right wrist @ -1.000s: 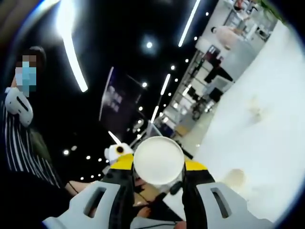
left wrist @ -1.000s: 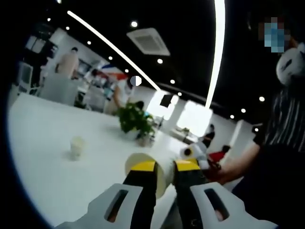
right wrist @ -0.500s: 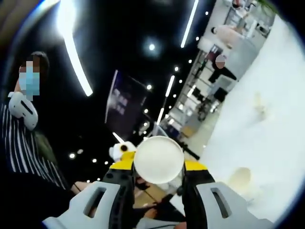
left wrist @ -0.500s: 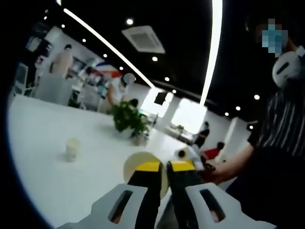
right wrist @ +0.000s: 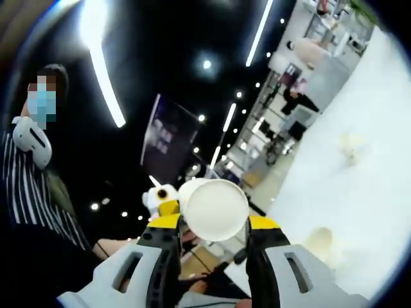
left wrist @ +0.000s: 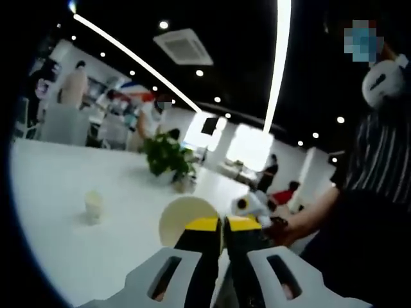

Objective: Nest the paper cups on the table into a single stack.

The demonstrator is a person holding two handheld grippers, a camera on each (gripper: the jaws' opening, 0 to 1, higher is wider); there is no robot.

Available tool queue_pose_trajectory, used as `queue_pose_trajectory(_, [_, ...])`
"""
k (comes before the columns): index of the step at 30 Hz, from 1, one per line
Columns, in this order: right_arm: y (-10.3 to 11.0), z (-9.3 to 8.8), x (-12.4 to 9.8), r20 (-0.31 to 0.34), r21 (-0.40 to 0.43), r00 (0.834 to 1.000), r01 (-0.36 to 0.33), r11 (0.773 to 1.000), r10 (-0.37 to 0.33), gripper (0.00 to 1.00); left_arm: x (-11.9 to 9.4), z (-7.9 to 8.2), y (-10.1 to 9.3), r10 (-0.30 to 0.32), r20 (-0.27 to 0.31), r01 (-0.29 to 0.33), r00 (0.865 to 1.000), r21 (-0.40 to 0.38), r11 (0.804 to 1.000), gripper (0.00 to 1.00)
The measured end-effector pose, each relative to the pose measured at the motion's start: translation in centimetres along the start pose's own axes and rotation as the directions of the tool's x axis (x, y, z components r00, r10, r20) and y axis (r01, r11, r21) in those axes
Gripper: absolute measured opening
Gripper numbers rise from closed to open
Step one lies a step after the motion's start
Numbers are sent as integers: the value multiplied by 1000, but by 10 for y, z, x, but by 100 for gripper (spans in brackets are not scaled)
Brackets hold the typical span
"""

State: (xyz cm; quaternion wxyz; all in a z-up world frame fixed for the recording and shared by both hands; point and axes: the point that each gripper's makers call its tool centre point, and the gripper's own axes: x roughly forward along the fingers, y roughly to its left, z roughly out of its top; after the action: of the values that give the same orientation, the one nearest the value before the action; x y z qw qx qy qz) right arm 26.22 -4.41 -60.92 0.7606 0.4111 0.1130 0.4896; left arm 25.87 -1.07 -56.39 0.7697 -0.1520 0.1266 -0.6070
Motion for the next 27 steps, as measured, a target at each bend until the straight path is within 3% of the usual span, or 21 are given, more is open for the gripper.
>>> queue_pose_trajectory(18, [-6, 8, -8, 18, -55, 1000, 24, 998, -23, 38, 4, -4, 6, 19, -29, -18, 999, 63, 998, 0])
queue_pose_trajectory(27, [-16, 16, -22, 41, -78, 997, 61, 995, -57, 38, 4, -6, 10, 22, -40, -19, 999, 59, 998, 0])
